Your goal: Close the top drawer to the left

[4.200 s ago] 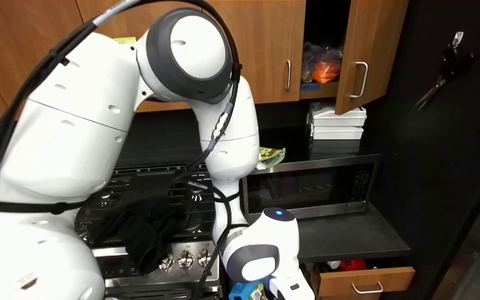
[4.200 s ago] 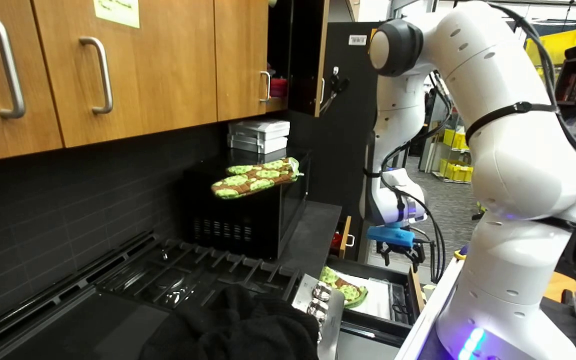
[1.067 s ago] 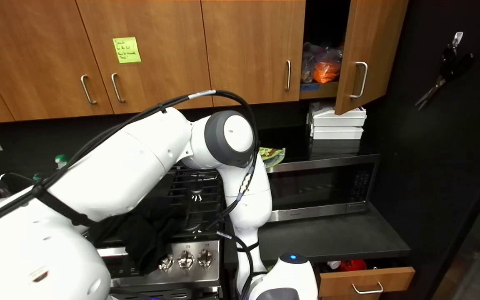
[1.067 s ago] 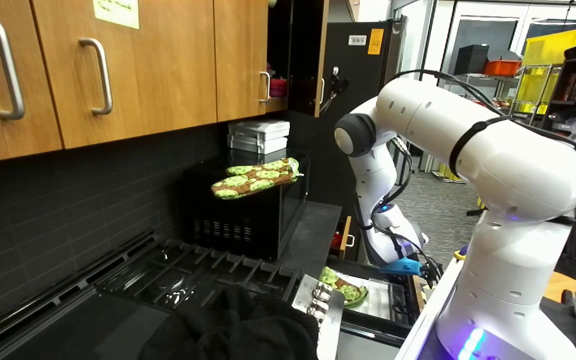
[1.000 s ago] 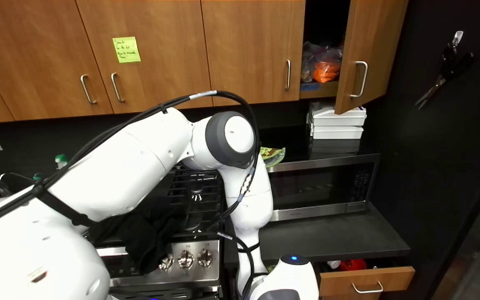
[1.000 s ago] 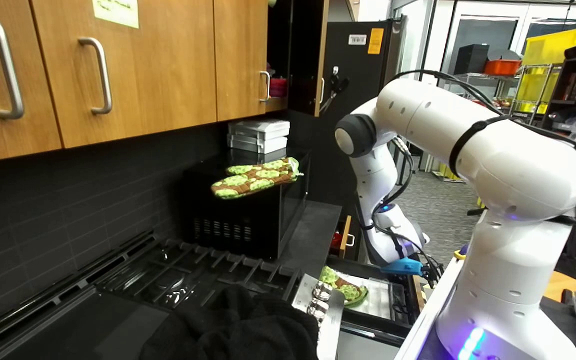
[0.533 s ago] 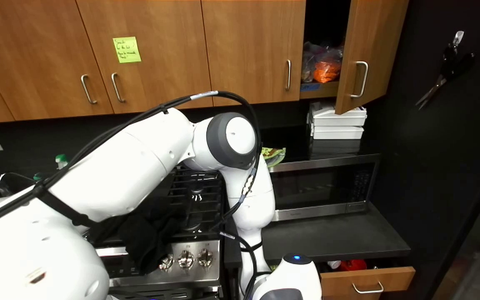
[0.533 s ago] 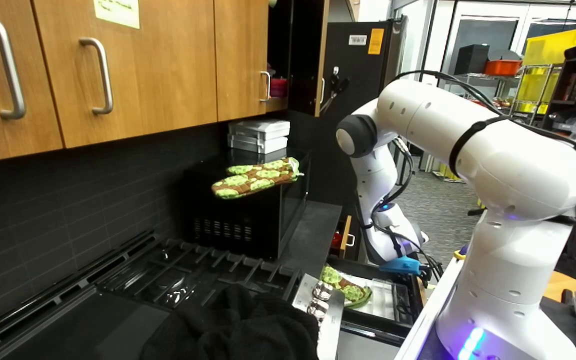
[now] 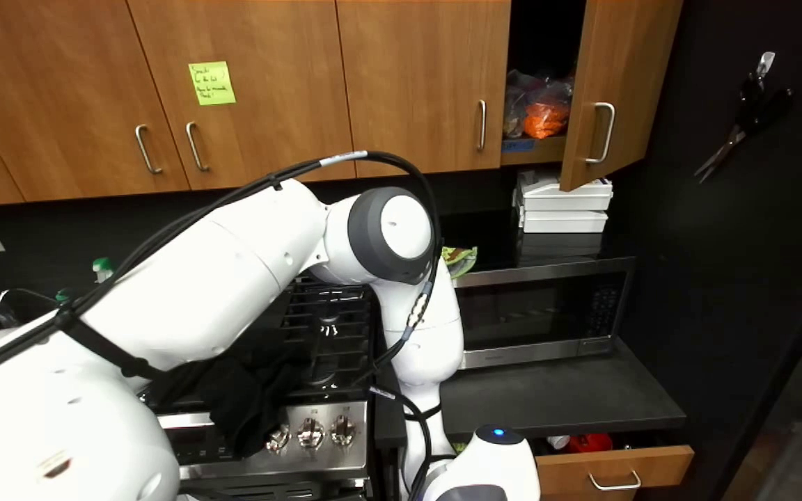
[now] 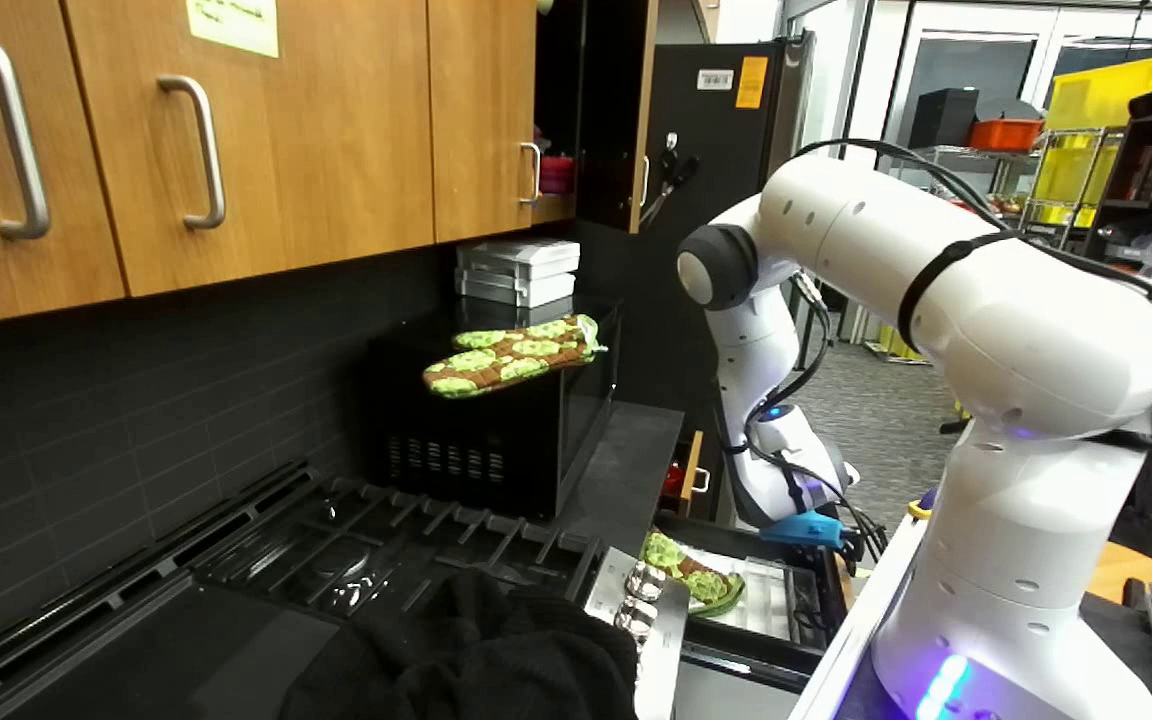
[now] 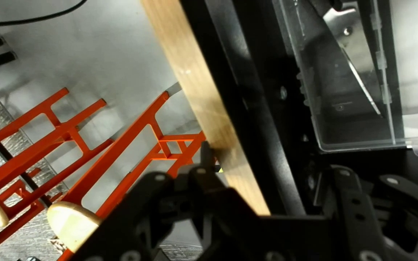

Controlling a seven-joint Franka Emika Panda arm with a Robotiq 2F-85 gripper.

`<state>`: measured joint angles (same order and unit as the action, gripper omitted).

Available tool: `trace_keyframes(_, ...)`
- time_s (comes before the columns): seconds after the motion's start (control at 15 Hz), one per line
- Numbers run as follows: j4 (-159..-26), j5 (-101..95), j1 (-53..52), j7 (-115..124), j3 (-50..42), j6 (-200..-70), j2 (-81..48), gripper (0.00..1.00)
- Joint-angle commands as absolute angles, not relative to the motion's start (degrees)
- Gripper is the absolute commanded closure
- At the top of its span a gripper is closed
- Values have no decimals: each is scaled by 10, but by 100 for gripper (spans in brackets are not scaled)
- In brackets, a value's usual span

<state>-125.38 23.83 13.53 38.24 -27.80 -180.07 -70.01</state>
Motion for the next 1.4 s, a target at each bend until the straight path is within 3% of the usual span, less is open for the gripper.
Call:
trace_keyframes(0.0, -1285, 250, 189, 343, -239, -1828, -631, 67)
trace_keyframes(0.8, -1315, 251, 317, 294, -136, -1875, -545, 67)
trace_keyframes(0.87, -1313, 253, 315, 294, -137, -1878, -550, 62)
trace_keyframes(0.93, -1312, 253, 316, 292, -137, -1873, -551, 18)
trace_keyframes(1.07, -1317, 253, 297, 291, -154, -1859, -553, 20)
trace_keyframes(1.33, -1347, 271, 184, 305, -255, -1820, -565, 2)
